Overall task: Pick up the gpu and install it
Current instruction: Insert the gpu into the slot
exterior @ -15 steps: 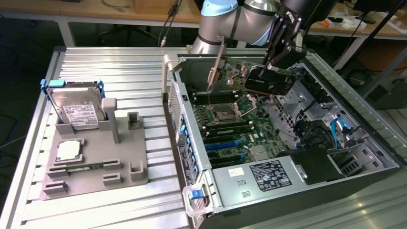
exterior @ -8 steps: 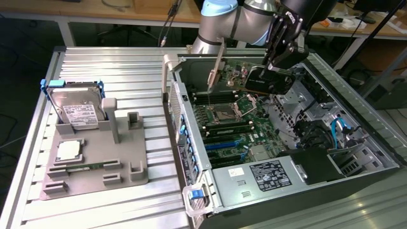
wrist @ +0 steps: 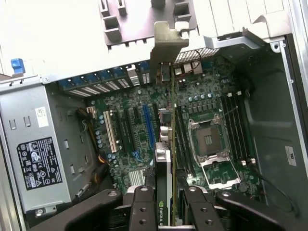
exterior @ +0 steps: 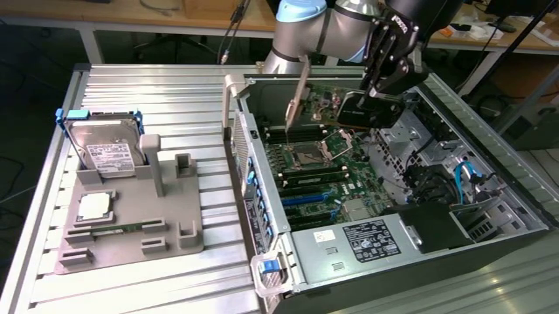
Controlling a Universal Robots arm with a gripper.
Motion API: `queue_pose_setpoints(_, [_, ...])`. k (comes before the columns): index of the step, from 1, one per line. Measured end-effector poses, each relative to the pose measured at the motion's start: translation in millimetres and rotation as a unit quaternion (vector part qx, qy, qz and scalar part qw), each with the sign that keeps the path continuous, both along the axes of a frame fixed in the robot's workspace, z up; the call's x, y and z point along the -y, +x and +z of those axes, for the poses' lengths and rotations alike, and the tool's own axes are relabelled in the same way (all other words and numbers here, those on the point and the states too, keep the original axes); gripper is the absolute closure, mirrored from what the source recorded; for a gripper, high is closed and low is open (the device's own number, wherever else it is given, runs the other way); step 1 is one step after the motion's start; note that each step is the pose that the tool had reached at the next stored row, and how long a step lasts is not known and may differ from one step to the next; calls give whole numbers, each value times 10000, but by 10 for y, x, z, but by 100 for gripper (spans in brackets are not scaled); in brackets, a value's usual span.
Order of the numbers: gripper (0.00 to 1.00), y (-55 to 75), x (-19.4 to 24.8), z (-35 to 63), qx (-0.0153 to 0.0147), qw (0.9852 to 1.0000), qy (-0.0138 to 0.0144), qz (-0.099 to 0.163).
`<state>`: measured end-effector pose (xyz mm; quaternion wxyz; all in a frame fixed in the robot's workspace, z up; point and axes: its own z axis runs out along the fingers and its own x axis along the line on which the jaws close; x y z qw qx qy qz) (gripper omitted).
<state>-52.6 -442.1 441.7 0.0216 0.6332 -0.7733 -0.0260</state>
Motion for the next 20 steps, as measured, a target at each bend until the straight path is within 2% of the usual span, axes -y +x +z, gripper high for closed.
queue_pose_setpoints(8, [73, 0, 0, 0, 0, 9995, 0, 331])
queue_pose_setpoints(15, [73, 2, 0, 0, 0, 9982, 0, 592])
queue_pose_setpoints(20, [73, 3, 0, 0, 0, 9980, 0, 625])
